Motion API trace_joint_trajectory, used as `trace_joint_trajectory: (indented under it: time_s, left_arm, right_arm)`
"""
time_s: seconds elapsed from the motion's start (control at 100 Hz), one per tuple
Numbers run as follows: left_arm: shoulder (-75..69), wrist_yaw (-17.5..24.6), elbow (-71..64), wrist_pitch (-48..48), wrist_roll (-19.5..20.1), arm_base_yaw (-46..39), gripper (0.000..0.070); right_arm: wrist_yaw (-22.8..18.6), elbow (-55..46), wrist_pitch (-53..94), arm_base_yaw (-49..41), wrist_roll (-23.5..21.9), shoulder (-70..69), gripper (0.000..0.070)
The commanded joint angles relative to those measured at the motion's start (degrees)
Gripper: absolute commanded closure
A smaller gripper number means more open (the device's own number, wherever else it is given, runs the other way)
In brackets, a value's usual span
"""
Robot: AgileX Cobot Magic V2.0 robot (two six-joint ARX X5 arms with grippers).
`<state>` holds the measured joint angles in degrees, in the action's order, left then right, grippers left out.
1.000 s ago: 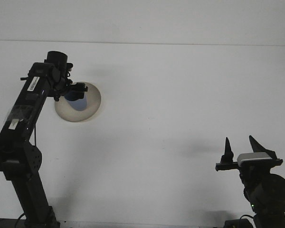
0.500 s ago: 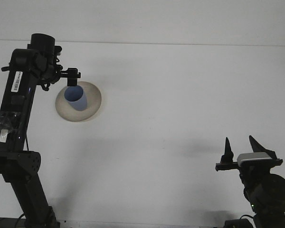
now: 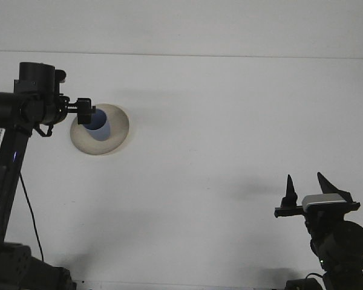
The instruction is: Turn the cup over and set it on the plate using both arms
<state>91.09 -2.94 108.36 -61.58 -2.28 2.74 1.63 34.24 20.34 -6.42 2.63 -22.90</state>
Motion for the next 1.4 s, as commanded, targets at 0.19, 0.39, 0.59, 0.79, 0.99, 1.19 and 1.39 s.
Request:
trace_joint_trajectory:
  time_s: [0.19,0.39,0.59,0.79,0.99,1.19,1.39]
  left_arm:
    - [-22.25,0.04,-30.14,18.93,-1.86,-0.04,0.0189]
    - [-39.45,0.09,-50.14,33.22,-1.86,-0.02,0.0185]
    - [-53.27,2.91,-66.03,44.48,0.02,0.35,0.0184]
    - [-59.73,6.01,-71.25,49.59,0.63,0.68,0.0087]
    - [-60.15,5.99,-71.25,49.64,0.57,0.68,0.0088]
    - [-60.15,6.01,-71.25,48.0,0.52,0.7,0.0189]
    - [-60.15,6.01,-71.25,46.51,0.52,0.7,0.07]
  right_arm:
    - [0.09,0.35,-0.55,-0.09,0.39,-0.02,0.0212]
    - [0.07,0.35,-0.57,-0.09,0.39,-0.02,0.0213]
    - [0.04,0.35,-0.59,-0.09,0.37,-0.02,0.0213]
    - [0.0,0.35,-0.63,-0.09,0.37,-0.02,0.0212]
    - [-0.02,0.35,-0.61,-0.09,0.39,-0.02,0.0212]
    - [0.0,0.35,-0.61,-0.09,0.37,-0.02,0.0392]
    - [0.04,0.35,-0.63,-0.09,0.37,-0.02,0.07]
